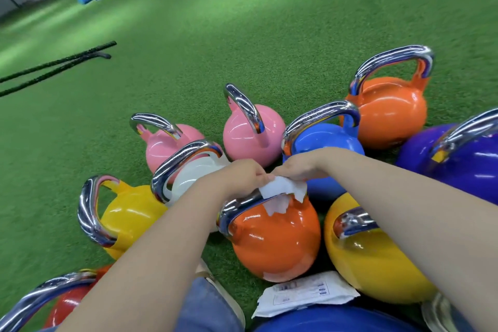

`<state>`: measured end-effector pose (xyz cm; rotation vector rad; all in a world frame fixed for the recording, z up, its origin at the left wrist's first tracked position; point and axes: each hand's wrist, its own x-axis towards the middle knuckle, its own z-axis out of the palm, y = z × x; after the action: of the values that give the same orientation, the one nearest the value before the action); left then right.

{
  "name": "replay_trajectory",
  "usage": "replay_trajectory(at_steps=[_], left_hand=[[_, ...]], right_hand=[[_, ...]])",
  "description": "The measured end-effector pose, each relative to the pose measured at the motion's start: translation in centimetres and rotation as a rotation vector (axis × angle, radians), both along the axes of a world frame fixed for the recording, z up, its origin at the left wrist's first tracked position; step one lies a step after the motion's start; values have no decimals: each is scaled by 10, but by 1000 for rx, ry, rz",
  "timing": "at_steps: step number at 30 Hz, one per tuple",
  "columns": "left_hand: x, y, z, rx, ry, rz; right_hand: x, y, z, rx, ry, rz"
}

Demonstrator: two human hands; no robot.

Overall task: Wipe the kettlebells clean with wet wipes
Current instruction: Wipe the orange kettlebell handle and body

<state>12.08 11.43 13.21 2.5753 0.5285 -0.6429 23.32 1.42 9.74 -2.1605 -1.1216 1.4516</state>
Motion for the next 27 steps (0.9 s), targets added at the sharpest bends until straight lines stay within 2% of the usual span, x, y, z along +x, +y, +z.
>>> replay_trajectory(at_steps=[6,10,14,21,27], left_hand=[[-29,17,1,-43,44,79],[5,2,4,25,92,-23],[43,-19,-4,122,191,-139],[93,-45,-25,235,448,-282],[109,-38,-33,53,637,-118]], right_hand=[[-8,9,8,23,-77,181],[11,-12,-4,73,275,147],[32,-34,-22,47,367,11],[45,-41,-37,-121,211,-8],[37,-32,-52,-182,218,-51]])
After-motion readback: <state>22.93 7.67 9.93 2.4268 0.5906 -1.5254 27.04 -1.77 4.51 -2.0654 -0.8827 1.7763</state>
